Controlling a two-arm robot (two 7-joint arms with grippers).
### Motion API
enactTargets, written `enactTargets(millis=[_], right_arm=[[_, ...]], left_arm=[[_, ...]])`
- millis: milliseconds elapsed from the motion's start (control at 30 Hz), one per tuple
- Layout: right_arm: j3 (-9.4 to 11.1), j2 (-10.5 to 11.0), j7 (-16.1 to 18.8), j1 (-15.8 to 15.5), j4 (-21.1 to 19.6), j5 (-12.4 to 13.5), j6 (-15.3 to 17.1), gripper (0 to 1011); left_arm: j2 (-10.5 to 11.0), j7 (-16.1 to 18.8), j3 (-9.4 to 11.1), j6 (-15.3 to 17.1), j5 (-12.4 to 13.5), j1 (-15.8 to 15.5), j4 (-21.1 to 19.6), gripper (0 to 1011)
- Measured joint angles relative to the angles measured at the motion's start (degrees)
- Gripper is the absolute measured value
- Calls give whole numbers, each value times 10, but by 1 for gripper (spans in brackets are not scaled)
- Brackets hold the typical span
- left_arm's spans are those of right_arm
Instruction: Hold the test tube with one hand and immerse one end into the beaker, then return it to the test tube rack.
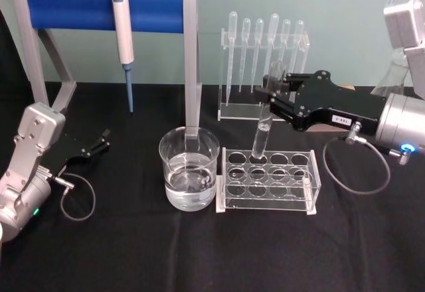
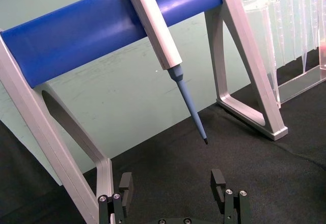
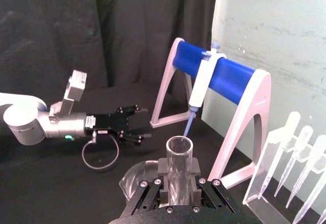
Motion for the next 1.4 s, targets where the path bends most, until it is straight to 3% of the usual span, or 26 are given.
enactTargets(millis=[567,1400], right_arm=[[-4,10,-15,17,-15,16,3,225],[-8,11,-17,19,-15,17,5,226]], left_arm=[[0,0,0,0,0,0,0,1000],[0,0,0,0,0,0,0,1000]])
